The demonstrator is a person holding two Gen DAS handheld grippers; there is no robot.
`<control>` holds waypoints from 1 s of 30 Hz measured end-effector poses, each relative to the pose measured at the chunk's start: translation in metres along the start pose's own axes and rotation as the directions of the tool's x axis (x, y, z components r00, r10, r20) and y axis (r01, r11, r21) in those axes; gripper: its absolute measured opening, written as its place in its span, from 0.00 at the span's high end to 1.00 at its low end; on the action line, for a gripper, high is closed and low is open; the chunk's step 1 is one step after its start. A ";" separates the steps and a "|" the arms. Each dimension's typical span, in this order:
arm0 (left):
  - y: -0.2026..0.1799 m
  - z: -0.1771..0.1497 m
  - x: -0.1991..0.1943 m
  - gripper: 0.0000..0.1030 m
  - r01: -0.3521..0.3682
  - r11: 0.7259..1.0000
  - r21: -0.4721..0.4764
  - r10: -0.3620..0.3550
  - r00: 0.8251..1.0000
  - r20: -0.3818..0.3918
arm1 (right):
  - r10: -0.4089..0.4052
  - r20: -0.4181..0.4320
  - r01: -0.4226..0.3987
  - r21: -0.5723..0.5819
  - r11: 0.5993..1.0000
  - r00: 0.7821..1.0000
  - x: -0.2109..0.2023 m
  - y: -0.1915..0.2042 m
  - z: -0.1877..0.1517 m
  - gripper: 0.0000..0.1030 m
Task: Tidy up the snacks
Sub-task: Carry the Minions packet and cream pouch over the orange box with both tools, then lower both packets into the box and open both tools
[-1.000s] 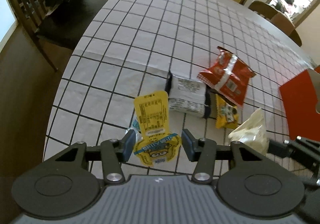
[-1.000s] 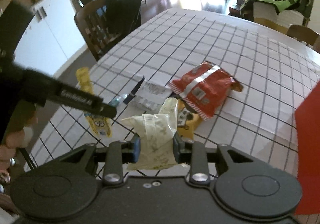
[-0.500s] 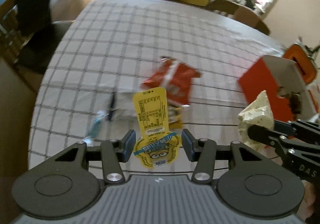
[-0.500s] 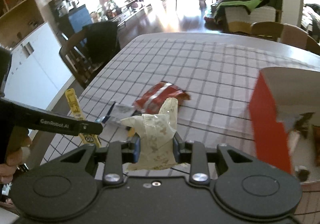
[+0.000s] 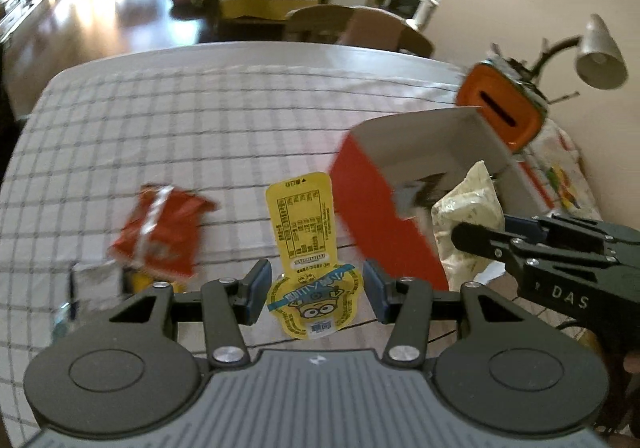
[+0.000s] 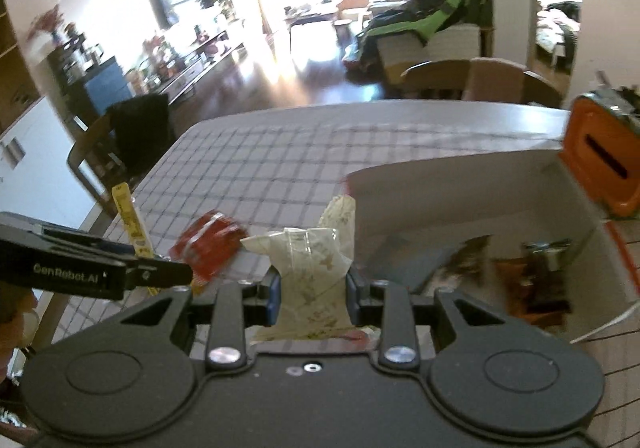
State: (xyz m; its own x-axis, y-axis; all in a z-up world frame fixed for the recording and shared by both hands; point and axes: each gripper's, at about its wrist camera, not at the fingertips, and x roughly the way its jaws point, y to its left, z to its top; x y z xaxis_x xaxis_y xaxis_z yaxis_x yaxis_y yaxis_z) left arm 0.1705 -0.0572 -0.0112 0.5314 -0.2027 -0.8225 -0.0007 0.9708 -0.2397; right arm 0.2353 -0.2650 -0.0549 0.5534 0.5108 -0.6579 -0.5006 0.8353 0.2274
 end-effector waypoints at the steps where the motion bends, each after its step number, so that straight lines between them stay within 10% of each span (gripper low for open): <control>1: -0.009 0.004 0.003 0.52 0.009 1.000 0.010 -0.009 1.000 -0.001 | -0.013 0.007 0.013 0.005 1.000 1.000 -0.003 -0.009 0.001 0.71; 14: -0.104 0.040 0.050 0.52 0.060 0.991 0.119 -0.055 0.997 -0.046 | -0.109 -0.040 0.110 0.025 0.994 0.993 -0.006 -0.093 -0.008 0.71; 30: -0.127 0.065 0.143 0.52 -0.013 0.991 0.133 0.041 0.977 -0.207 | -0.080 -0.225 0.062 -0.088 0.994 0.971 0.047 -0.107 -0.012 0.71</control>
State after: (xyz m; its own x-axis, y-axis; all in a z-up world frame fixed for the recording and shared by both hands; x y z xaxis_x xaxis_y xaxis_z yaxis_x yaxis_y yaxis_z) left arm 0.3016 -0.2011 -0.0650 0.3436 -0.1850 -0.9207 0.1053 0.9818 -0.1580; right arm 0.3066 -0.3325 -0.1190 0.4278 0.3830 -0.8187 -0.5219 0.8442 0.1223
